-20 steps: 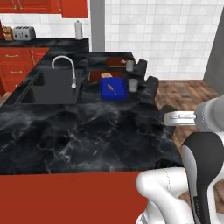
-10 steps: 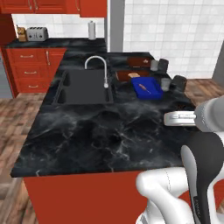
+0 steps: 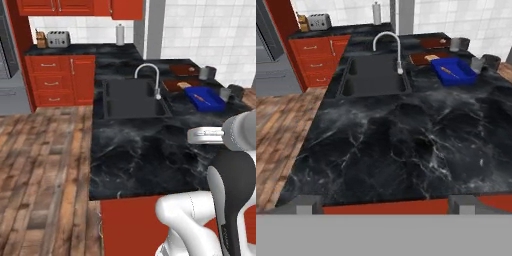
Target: Take the donut and cupcake from the fridge and place them on the empty tray on the dining counter.
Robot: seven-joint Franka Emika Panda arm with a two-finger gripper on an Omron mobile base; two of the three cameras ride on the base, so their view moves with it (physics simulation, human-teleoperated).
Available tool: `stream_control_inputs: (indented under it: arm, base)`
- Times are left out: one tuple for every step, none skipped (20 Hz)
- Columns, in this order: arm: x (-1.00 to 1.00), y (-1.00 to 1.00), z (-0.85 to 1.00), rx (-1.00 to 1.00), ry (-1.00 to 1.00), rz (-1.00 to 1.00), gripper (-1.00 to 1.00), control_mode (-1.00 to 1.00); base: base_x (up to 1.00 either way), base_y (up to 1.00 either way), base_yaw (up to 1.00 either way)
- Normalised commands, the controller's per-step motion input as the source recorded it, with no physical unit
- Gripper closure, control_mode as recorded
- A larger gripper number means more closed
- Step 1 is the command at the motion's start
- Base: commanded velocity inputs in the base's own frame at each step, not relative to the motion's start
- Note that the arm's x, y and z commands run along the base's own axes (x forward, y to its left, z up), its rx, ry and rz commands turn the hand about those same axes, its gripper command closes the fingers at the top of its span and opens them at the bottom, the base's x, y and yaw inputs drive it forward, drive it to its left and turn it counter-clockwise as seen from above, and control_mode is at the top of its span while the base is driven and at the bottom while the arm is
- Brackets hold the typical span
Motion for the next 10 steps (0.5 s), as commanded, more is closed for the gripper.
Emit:
stream_control_inputs:
  arm:
    - [0.0,0.0,0.0,0.0,0.0,0.0,-1.0,1.0]
    - [0.0,0.0,0.0,0.0,0.0,0.0,-1.0,1.0]
    - [0.0,0.0,0.0,0.0,0.0,0.0,-1.0,1.0]
    - [0.0,0.0,0.0,0.0,0.0,0.0,-1.0,1.0]
    - [0.0,0.0,0.0,0.0,0.0,0.0,-1.0,1.0]
    - [0.0,0.0,0.0,0.0,0.0,0.0,-1.0,1.0]
    - [0.0,0.0,0.0,0.0,0.0,0.0,-1.0,1.0]
    - [0.0,0.0,0.0,0.0,0.0,0.0,-1.0,1.0]
    - [0.0,0.0,0.0,0.0,0.0,0.0,-1.0,1.0]
    - [0.0,0.0,0.0,0.0,0.0,0.0,-1.0,1.0]
  base:
    - [0.0,1.0,-0.1]
    - [0.0,1.0,-0.11]
    - [0.0,1.0,-0.11]
    - [0.0,1.0,-0.08]
    - [0.0,1.0,-0.07]
    - [0.0,1.0,-0.07]
    - [0.0,1.0,-0.07]
    - [0.45,1.0,-0.08]
    - [0.75,1.0,-0.09]
    - [0.75,1.0,-0.1]
